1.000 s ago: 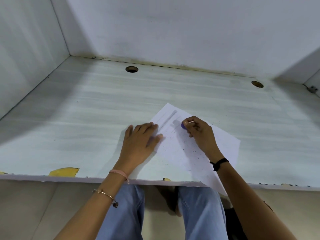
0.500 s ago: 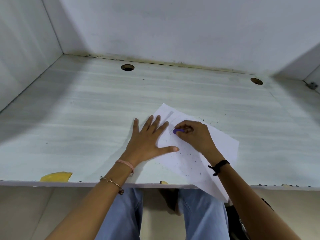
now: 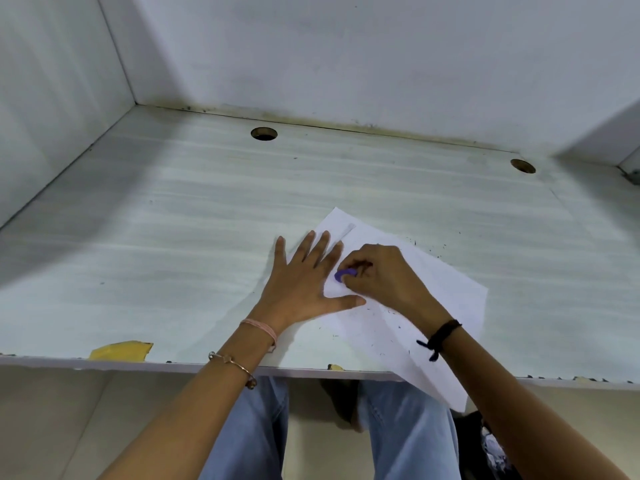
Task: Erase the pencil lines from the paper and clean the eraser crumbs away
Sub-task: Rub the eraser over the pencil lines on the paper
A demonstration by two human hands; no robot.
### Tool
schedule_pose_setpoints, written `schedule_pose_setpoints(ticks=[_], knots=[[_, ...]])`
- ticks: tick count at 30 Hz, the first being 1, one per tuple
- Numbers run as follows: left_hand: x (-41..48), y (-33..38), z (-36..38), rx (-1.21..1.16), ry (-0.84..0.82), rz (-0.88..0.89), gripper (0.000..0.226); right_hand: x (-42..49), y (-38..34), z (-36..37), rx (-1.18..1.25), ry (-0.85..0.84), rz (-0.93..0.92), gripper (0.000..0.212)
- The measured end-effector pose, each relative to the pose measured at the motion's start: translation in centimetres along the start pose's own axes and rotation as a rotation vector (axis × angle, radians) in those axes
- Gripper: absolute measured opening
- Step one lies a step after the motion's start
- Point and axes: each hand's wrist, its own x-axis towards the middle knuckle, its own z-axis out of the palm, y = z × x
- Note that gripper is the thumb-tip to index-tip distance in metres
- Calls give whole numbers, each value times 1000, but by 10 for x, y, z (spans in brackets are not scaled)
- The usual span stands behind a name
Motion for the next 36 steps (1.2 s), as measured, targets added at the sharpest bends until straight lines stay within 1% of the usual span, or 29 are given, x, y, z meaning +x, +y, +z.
schedule_pose_setpoints(ticks=[3,4,5,7,8,9,11,12,13,15,16,17,20,21,22,24,25,26,28,29,30,33,34,36], knots=[[0,1,0,-33,-9,-9,107,12,9,-8,-11,138,92,14],[0,1,-1,-35,-11,-12,107,12,7,-7,-22,144,89,14],[0,1,-1,-30,-12,-11,108,10,4,-6,-36,114,59,13],[1,0,0,-6,-5,1,110,1,-2,-3,-42,-6,-19,12],[1,0,0,-2,-6,4,110,1,-1,-4,-42,-30,-18,12],[0,0,0,-10,-7,2,110,6,4,-8,-43,-5,19,12],[0,0,0,-36,-6,-7,107,16,11,-14,-40,119,106,12],[0,0,-1,-39,-5,-9,106,17,9,-13,-52,146,113,11],[0,0,-1,-32,-4,-7,107,14,5,-9,-60,128,87,11],[0,0,0,0,1,2,110,2,-5,-1,-49,-9,-17,11],[0,0,0,11,4,5,110,-3,-7,-1,-37,-70,-42,11],[0,-1,0,5,3,3,110,0,-2,-5,-40,-67,-25,12],[-1,0,-1,-44,2,-5,105,17,15,-16,-33,146,112,11],[-1,1,-2,-44,2,-6,105,16,13,-15,-34,154,115,11],[-1,1,-1,-38,-3,-7,105,13,9,-11,-42,113,81,11],[0,0,-1,-11,-6,-4,107,1,-2,-4,-48,-37,-25,12],[0,0,-1,-5,-5,-4,107,-1,-3,-4,-45,-66,-41,12],[0,-1,-1,-12,-6,-4,107,6,2,-8,-51,-39,-19,13],[-1,0,0,-37,-4,-5,107,20,13,-16,-50,97,77,12],[-1,0,-1,-42,-4,-7,108,23,13,-17,-55,130,104,12],[-1,0,-1,-41,-5,-8,107,21,10,-15,-56,122,87,11],[0,0,-1,-11,-13,-4,107,3,-2,-8,-54,-58,-59,10],[0,0,-2,-11,-15,-4,107,4,1,-10,-52,-63,-42,11],[-1,0,-2,-35,-16,-5,106,18,14,-19,-55,68,64,12]])
